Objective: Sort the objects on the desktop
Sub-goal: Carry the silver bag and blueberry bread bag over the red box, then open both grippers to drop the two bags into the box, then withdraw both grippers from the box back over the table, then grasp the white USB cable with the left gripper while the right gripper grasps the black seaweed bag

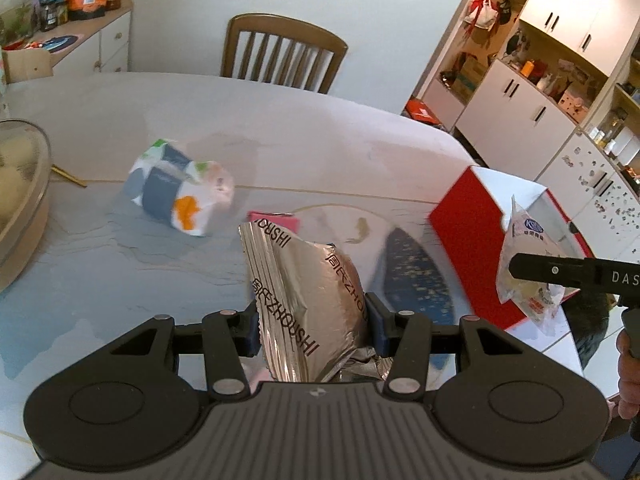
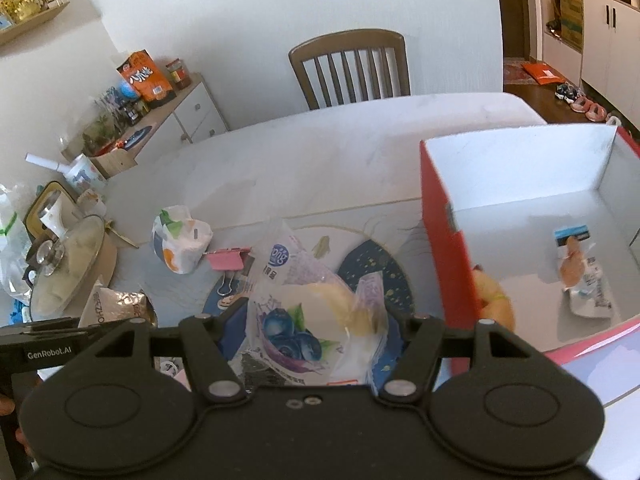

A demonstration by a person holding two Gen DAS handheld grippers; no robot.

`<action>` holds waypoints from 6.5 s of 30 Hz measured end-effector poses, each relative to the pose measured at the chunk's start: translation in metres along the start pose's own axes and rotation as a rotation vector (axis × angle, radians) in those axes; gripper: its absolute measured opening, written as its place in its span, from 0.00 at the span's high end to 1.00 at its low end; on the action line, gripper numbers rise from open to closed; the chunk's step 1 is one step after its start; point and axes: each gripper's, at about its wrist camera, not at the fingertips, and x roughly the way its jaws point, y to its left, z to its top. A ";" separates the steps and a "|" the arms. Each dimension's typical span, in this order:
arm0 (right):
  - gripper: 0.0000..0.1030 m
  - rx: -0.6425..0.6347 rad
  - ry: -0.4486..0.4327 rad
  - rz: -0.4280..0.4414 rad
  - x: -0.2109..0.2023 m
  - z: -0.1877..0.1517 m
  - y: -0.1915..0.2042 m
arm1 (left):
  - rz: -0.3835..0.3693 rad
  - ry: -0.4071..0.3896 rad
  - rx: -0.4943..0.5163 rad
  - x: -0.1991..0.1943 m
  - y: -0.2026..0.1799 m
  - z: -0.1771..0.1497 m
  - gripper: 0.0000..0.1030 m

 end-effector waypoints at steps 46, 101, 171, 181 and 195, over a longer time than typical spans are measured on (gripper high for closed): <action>0.36 0.045 -0.062 -0.150 -0.055 0.038 -0.206 | -0.149 0.063 0.349 0.121 -0.269 0.034 0.53; 0.19 0.026 0.093 -0.189 0.026 0.047 -0.226 | -0.061 0.114 0.515 0.178 -0.295 0.019 0.36; 0.01 -0.077 -0.089 -0.063 -0.044 -0.009 -0.030 | -0.125 -0.076 0.359 -0.005 -0.089 -0.028 0.02; 0.01 -0.099 -0.059 -0.060 -0.020 -0.021 0.011 | -0.067 -0.060 0.315 -0.013 -0.023 -0.041 0.02; 0.01 -0.137 0.039 -0.058 0.026 -0.052 0.050 | 0.013 0.001 0.270 -0.003 0.062 -0.060 0.03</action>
